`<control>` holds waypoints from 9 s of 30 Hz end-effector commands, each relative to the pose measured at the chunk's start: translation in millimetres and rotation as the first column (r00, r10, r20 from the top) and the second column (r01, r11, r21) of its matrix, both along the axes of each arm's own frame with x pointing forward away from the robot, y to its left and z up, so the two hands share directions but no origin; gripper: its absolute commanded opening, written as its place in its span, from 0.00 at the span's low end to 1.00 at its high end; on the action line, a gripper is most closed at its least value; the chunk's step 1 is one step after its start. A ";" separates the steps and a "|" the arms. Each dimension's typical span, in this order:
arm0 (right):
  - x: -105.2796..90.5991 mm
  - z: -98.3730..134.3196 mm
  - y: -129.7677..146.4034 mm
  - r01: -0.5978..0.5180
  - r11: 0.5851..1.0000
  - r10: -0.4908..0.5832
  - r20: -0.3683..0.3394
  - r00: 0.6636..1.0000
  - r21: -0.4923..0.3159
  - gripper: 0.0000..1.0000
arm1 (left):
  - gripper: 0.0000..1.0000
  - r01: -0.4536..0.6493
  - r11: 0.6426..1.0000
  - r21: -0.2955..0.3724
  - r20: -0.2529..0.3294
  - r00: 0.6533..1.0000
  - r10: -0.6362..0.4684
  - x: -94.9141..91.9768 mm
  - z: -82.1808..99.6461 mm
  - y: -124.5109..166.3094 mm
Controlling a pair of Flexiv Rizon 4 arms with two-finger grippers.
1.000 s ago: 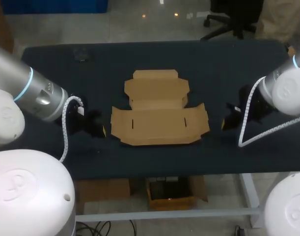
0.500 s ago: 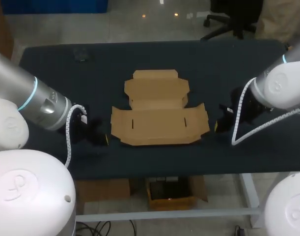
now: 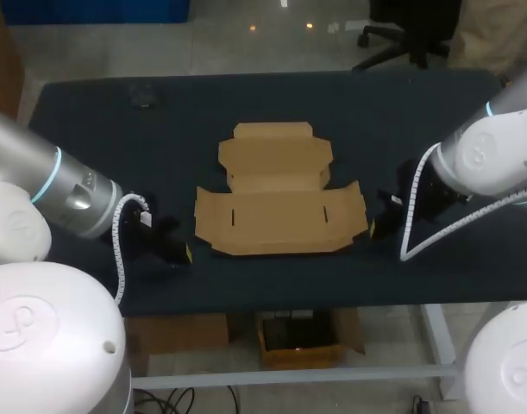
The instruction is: Assemble the packaging by folding the flat box into shape, placing the metal phone stand inside, and closing the box properly
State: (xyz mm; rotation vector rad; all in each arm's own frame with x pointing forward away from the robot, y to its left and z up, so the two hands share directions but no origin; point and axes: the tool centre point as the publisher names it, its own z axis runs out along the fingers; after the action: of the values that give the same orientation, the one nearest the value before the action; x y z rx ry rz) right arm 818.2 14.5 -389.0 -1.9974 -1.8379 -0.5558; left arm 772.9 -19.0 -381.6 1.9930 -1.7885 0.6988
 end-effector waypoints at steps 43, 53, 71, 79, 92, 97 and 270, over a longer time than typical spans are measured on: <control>7.3 -31.5 25.6 -0.041 0.996 0.043 -0.029 0.999 0.081 0.00 | 0.00 0.154 0.986 -0.065 -0.128 0.979 -0.162 40.9 -35.2 -21.9; 10.2 -35.3 30.4 -0.046 0.995 0.050 -0.041 0.998 0.090 0.00 | 0.00 0.162 0.984 -0.070 -0.130 0.977 -0.170 40.7 -38.1 -28.7; 14.1 -31.8 41.8 -0.082 0.992 0.085 -0.037 0.996 0.093 0.00 | 0.00 0.180 0.981 -0.072 -0.126 0.974 -0.188 37.6 -36.6 -39.9; 14.6 -27.8 45.3 -0.092 0.992 0.095 -0.029 0.995 0.089 0.00 | 0.00 0.178 0.983 -0.045 -0.112 0.977 -0.182 35.9 -29.9 -45.8; 13.8 -26.2 52.8 -0.113 0.990 0.116 -0.033 0.993 0.078 0.00 | 0.00 0.152 0.988 -0.019 -0.095 0.984 -0.153 42.0 -23.6 -43.3; 8.7 -24.0 53.8 -0.116 0.991 0.118 -0.037 0.992 0.073 0.00 | 0.00 0.148 0.989 -0.018 -0.095 0.984 -0.149 41.2 -24.2 -40.8; 77.0 68.3 -35.1 -0.068 0.967 0.031 0.151 0.988 0.246 0.40 | 1.00 0.093 0.988 0.121 0.204 0.972 -0.116 78.2 97.7 -30.2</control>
State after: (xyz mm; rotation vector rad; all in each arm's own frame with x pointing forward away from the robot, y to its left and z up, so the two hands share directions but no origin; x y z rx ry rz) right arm 887.6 -15.5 -323.3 -2.0156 -1.8855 -0.9034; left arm 848.7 -53.2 -285.0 1.9484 -2.0816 0.8232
